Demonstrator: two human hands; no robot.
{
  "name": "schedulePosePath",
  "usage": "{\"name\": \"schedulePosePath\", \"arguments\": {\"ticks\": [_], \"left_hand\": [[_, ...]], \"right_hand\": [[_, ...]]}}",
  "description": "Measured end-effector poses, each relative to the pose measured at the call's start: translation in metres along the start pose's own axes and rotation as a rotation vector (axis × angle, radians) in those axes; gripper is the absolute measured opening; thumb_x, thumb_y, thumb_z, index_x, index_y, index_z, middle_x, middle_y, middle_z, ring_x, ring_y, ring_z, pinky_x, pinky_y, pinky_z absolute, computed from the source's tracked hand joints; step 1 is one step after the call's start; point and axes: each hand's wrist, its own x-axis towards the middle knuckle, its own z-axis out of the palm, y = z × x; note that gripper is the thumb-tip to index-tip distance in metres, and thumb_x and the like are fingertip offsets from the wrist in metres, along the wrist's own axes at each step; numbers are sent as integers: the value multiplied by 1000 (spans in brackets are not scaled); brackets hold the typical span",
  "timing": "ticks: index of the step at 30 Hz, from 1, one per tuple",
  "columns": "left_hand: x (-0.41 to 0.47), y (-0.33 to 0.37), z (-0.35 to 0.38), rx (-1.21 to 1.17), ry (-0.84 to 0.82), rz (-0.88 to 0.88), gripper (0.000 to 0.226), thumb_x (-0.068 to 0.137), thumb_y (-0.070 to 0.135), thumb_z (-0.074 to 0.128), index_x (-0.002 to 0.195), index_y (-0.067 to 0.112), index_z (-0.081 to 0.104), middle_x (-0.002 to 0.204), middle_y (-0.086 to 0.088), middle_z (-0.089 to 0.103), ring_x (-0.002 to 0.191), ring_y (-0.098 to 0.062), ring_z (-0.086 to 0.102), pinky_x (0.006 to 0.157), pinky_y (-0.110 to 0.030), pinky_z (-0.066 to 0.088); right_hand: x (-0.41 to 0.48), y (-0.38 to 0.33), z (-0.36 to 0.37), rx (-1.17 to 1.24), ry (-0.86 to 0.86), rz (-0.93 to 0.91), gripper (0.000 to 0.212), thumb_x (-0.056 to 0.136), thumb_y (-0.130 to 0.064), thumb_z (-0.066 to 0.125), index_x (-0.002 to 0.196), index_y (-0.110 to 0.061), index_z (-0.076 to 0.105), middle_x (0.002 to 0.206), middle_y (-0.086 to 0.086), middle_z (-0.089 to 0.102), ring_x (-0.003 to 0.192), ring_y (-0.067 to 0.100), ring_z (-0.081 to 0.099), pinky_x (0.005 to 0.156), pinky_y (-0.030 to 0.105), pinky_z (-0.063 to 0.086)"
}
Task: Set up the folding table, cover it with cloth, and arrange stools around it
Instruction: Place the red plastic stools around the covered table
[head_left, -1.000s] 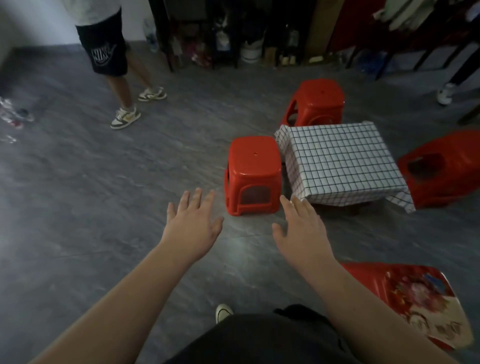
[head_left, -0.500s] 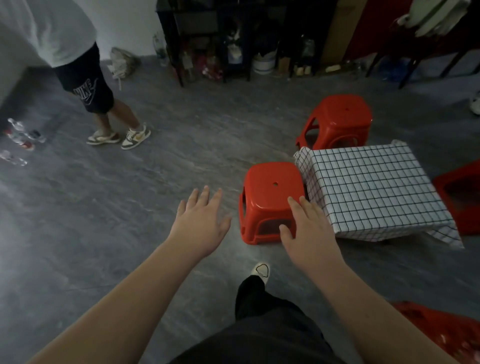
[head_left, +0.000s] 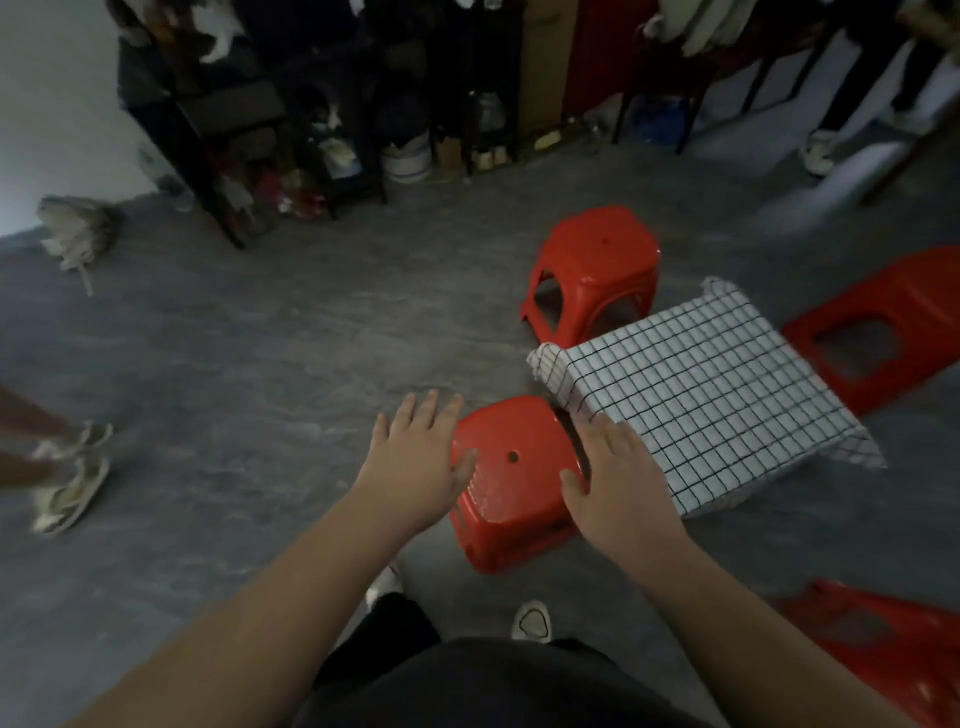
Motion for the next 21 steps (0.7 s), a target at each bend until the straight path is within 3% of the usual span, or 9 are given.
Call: {"name": "schedulePosePath", "arguments": {"ticks": [5, 10, 13, 17, 21], "left_hand": [[97, -16, -16, 34, -32, 217, 73, 98, 56, 38, 158, 24, 12, 166, -6, 14, 152, -29, 11, 120, -52, 16], [189, -28, -27, 103, -128, 524, 74, 96, 59, 34, 158, 24, 12, 165, -7, 18, 151, -30, 14, 120, -52, 18], [233, -35, -36, 178, -152, 734, 89, 82, 66, 15, 158, 20, 16, 163, -10, 24, 150, -30, 20, 120, -50, 22], [257, -29, -42, 230, -157, 927, 91, 79, 63, 14, 154, 14, 26, 159, -14, 31, 147, -32, 27, 116, -50, 28], [263, -29, -15, 233, -242, 979, 80, 84, 64, 24, 153, 24, 23, 159, -6, 31, 147, -27, 25, 116, -51, 29]], "right_hand": [[41, -13, -3, 65, 99, 212, 70, 98, -44, 48, 159, -24, 19, 165, 6, 21, 154, 27, 9, 124, 49, 16], [67, -47, 20, 197, 206, 573, 70, 96, -43, 52, 158, -26, 22, 166, 2, 21, 154, 26, 11, 124, 48, 18], [68, -77, 37, 279, 298, 769, 71, 93, -46, 53, 156, -24, 29, 161, 4, 31, 150, 28, 22, 123, 48, 22], [64, -112, 56, 311, 406, 931, 75, 82, -48, 37, 148, -14, 43, 151, 11, 45, 141, 32, 37, 120, 47, 28], [61, -128, 70, 339, 466, 1045, 66, 84, -25, 68, 143, -5, 49, 144, 18, 51, 135, 35, 43, 119, 43, 28]]}}
